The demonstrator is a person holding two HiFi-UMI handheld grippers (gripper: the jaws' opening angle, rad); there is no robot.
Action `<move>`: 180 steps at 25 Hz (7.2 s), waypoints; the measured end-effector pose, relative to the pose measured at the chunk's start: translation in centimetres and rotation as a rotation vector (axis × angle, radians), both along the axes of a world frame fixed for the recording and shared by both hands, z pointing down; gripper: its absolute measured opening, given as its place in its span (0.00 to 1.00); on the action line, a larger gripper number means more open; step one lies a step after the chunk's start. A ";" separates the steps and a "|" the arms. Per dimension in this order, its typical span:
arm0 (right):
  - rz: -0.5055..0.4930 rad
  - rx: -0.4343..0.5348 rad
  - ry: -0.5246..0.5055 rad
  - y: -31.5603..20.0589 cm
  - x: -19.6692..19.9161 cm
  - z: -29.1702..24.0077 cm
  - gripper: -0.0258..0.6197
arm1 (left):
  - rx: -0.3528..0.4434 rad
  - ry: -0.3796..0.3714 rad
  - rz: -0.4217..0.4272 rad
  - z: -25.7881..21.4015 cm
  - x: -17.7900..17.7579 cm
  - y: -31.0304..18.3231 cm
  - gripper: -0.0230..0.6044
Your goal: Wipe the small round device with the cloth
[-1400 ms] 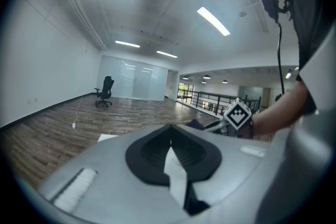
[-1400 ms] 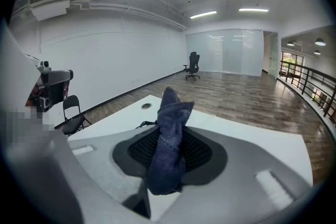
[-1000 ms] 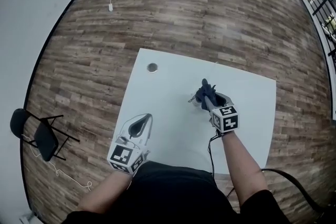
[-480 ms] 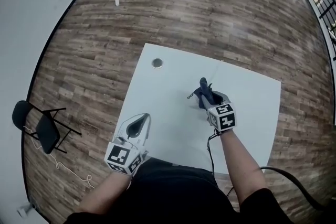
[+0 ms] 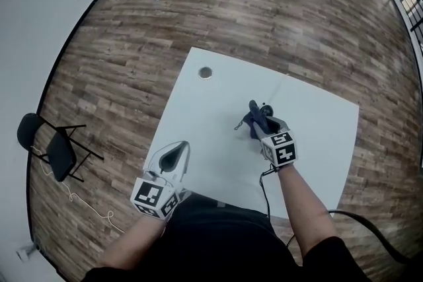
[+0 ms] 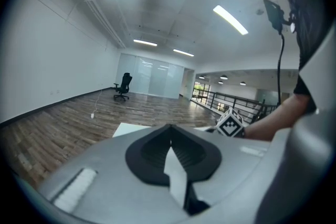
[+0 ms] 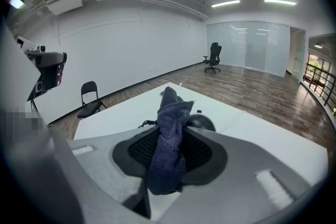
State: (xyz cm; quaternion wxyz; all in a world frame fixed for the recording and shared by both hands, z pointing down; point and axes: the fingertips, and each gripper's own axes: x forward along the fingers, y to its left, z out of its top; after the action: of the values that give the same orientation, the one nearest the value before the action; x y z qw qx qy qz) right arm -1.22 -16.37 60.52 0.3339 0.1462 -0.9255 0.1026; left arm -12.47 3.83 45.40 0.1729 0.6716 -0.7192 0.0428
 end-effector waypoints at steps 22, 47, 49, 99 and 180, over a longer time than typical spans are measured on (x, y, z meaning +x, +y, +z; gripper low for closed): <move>0.078 0.089 -0.086 -3.0 -0.5 -3.5 0.23 | 0.029 -0.051 -0.038 -1.4 -0.4 1.6 0.05; 0.207 -0.037 -0.081 -4.2 1.6 -0.2 0.23 | -0.030 -0.074 -0.007 -0.5 0.3 2.1 0.05; 0.232 -0.061 -0.099 -4.4 1.9 -0.2 0.23 | -0.028 -0.076 -0.010 -0.7 0.2 2.0 0.05; 0.125 0.097 0.042 -2.7 0.5 -0.7 0.23 | 0.083 -0.004 -0.030 -0.4 -3.5 2.8 0.05; 0.158 0.043 0.421 2.4 0.7 2.3 0.23 | 0.017 0.217 0.146 5.7 -7.0 0.0 0.05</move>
State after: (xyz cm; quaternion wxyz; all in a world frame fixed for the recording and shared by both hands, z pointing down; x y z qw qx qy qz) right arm -0.50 -13.95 62.81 0.5075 0.2434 -0.8231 0.0759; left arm -19.45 3.79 51.05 0.2401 0.7243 -0.6458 -0.0237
